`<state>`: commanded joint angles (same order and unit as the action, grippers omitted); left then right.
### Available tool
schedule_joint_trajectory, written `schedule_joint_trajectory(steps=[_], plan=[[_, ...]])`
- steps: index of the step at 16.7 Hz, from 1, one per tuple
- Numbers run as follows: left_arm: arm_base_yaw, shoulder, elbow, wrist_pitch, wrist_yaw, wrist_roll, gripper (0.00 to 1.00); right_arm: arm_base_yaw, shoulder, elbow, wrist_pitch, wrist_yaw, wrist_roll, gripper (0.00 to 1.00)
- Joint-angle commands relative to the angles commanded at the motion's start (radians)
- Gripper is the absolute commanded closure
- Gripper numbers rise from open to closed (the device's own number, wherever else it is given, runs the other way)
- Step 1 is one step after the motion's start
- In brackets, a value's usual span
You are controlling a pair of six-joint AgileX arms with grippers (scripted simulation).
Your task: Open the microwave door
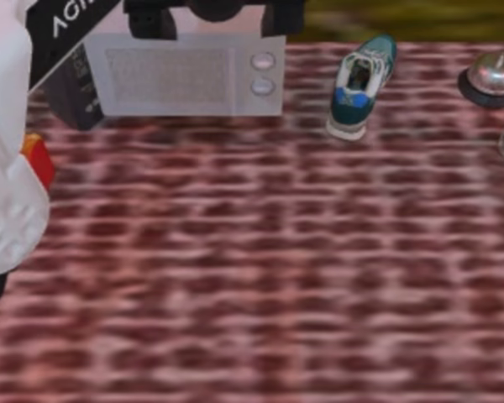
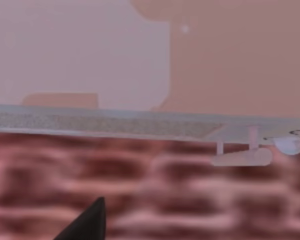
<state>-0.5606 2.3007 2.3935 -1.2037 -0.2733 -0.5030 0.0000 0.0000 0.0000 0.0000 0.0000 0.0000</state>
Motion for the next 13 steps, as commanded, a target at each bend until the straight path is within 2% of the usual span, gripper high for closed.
schedule_joint_trajectory(steps=[3,9,13], plan=[[0.007,0.011,-0.009,0.020,0.004,0.007,0.00,0.000,0.000,0.000,0.000,0.000,0.000,0.00],[0.042,0.116,-0.063,0.191,0.021,0.040,0.00,0.000,0.000,0.000,0.000,0.000,0.000,0.00],[0.044,0.122,-0.066,0.200,0.022,0.042,0.00,0.000,0.000,0.000,0.000,0.000,0.000,0.00]])
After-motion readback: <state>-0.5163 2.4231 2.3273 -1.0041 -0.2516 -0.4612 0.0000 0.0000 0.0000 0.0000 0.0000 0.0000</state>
